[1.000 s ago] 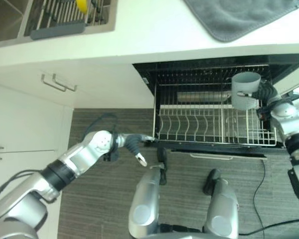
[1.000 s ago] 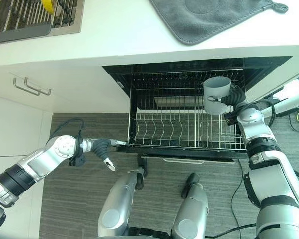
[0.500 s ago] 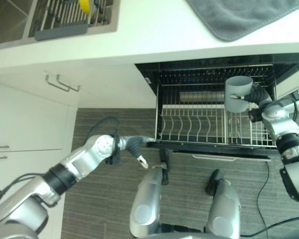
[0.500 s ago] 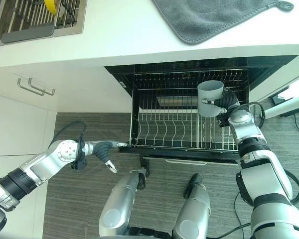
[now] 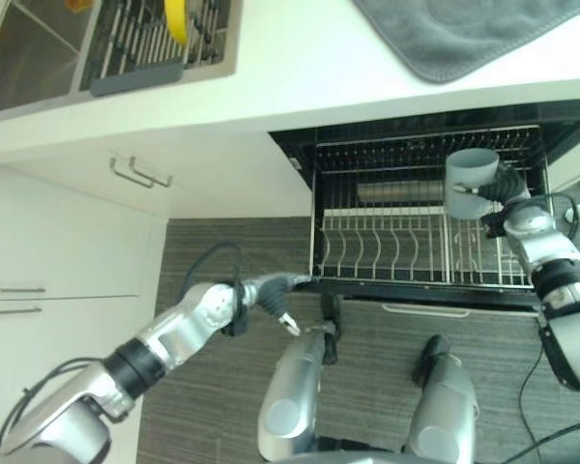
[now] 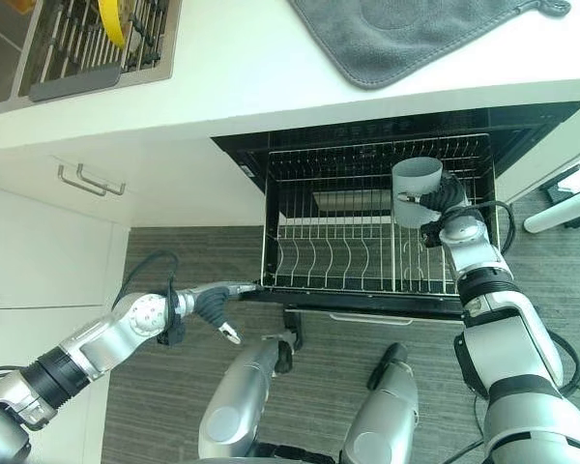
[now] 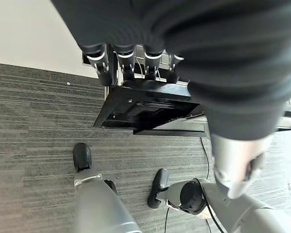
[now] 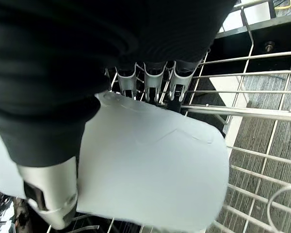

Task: Place the dishes in the dishwasher.

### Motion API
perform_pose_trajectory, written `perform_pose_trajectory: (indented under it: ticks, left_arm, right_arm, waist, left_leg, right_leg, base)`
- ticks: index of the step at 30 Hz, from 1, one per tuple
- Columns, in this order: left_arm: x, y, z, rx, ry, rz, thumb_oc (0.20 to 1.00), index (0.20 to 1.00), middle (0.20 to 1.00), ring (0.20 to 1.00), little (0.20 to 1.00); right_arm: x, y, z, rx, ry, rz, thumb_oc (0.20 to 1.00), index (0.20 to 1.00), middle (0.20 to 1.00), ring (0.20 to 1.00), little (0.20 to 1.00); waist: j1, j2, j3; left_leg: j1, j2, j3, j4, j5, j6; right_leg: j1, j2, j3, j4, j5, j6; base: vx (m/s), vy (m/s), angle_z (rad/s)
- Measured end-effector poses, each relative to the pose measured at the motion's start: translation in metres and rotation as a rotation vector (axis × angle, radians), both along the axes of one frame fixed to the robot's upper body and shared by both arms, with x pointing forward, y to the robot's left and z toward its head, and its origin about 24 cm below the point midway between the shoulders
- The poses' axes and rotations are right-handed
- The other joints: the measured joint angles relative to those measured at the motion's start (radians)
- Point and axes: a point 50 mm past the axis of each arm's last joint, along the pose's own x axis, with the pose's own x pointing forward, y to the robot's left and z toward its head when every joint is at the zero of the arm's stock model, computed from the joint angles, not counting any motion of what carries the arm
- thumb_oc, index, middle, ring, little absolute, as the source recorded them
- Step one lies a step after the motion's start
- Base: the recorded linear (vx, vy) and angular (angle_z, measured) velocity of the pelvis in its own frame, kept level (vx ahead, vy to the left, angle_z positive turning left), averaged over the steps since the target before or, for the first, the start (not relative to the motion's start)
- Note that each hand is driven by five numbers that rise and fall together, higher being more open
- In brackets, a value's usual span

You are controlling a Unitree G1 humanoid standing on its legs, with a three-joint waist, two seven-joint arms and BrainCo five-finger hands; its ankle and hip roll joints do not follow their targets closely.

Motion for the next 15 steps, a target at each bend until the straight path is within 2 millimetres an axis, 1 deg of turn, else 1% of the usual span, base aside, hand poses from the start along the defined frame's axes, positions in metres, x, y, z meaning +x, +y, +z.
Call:
perform_pose_trajectory:
  ticks: [4, 6, 11, 15]
  left_arm:
    - [-0.002, 0.000, -0.003, -0.003, -0.009, 0.000, 1.000, 1.000, 1.000, 1.000, 1.000]
    - [-0.003, 0.002, -0.007, -0.001, -0.006, 0.009, 1.000, 1.000, 1.000, 1.000, 1.000]
    - [-0.007, 0.001, -0.014, -0.007, -0.036, 0.015, 1.000, 1.000, 1.000, 1.000, 1.000]
    - [-0.008, 0.000, -0.019, -0.023, -0.046, 0.016, 1.000, 1.000, 1.000, 1.000, 1.000]
  right_arm:
    - [-0.001, -0.001, 0.000, -0.048, 0.006, -0.018, 1.000, 1.000, 1.000, 1.000, 1.000]
    - [-0.001, -0.003, 0.000, -0.116, 0.017, -0.030, 1.000, 1.000, 1.000, 1.000, 1.000]
    - [-0.006, -0.013, 0.002, -0.171, -0.028, -0.165, 1.000, 1.000, 1.000, 1.000, 1.000]
    - [-0.007, -0.015, 0.006, -0.220, -0.077, -0.223, 1.000, 1.000, 1.000, 1.000, 1.000]
  waist:
    - [0.000, 0.000, 0.000]
    - [0.002, 0.001, 0.000]
    - [-0.001, 0.004, -0.003]
    - [0.001, 0.012, -0.009]
  left_leg:
    - [0.004, 0.000, 0.004, -0.002, 0.000, 0.000]
    - [0.013, 0.000, 0.016, -0.004, -0.001, 0.003]
    - [0.016, 0.000, 0.019, -0.004, -0.003, 0.004]
    - [0.016, 0.000, 0.019, -0.004, -0.003, 0.004]
  right_leg:
    - [-0.001, 0.000, 0.005, 0.000, 0.001, 0.001]
    - [-0.001, 0.000, 0.018, 0.001, 0.003, 0.005]
    - [-0.001, -0.001, 0.021, -0.001, 0.003, 0.006]
    - [-0.001, -0.001, 0.021, -0.001, 0.003, 0.006]
  base:
    - [0.04, -0.006, -0.03]
    - [0.03, -0.012, -0.11]
    - [-0.01, 0.013, -0.03]
    - [0.00, 0.008, 0.00]
